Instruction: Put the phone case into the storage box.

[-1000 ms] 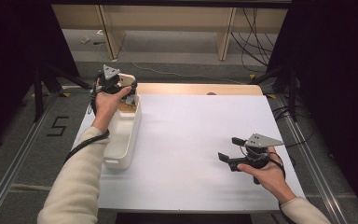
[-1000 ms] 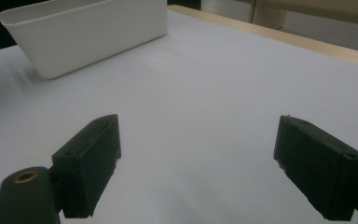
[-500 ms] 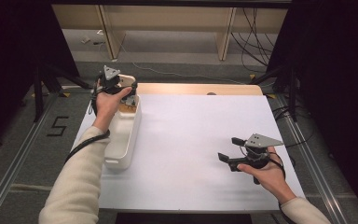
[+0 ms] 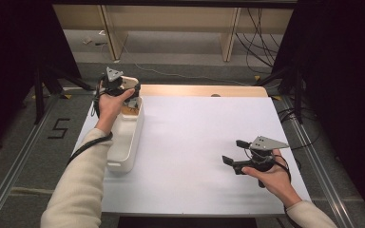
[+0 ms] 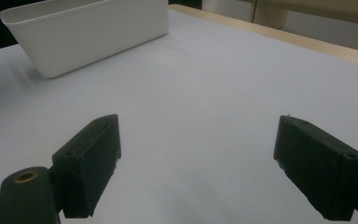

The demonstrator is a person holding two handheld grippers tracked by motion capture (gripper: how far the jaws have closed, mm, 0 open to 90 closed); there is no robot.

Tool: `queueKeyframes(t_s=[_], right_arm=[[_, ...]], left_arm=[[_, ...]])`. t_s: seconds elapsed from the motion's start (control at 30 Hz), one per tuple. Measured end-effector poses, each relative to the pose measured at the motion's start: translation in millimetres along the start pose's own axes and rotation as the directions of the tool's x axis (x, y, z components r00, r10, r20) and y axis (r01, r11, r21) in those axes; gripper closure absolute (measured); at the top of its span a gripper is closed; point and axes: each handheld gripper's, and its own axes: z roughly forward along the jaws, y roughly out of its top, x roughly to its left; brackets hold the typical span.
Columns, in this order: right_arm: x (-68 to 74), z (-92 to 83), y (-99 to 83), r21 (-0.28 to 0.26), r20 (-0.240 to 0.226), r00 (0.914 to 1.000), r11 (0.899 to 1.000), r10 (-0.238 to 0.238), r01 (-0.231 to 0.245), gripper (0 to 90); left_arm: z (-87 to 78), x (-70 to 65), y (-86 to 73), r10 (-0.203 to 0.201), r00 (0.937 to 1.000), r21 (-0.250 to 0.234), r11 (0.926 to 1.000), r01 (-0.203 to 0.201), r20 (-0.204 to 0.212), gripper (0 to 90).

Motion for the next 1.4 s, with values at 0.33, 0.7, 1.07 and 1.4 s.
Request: queueKeyframes(t_s=[0.33, 0.7, 1.07, 1.4], right_arm=[[-0.1, 0.1, -0.1, 0.0, -0.001, 1.0, 1.0, 0.0, 0.0, 15.7], [-0.2, -0.1, 0.0, 0.001, 0.0, 1.0, 1.0, -0.001, 0.001, 15.7], [-0.2, 0.1, -0.3, 0.003, 0.0, 1.0, 1.0, -0.001, 0.001, 15.7], [-0.5, 0.1, -0.5, 0.004, 0.0, 1.0, 1.0, -0.001, 0.001, 15.7]], left_arm=[[3.2, -0.5, -2.7, 0.001, 1.0, 0.014, 0.9999, 0.0, -0.004, 10.3], [6.4, -0.6, -5.5, -0.005, 1.0, 0.026, 0.9996, 0.005, -0.007, 10.1], [10.1, -0.5, -9.4, -0.017, 0.9998, 0.049, 0.9987, 0.018, -0.008, 9.9], [13.5, -0.3, -11.8, -0.021, 0.9997, 0.061, 0.9979, 0.022, -0.011, 9.9]])
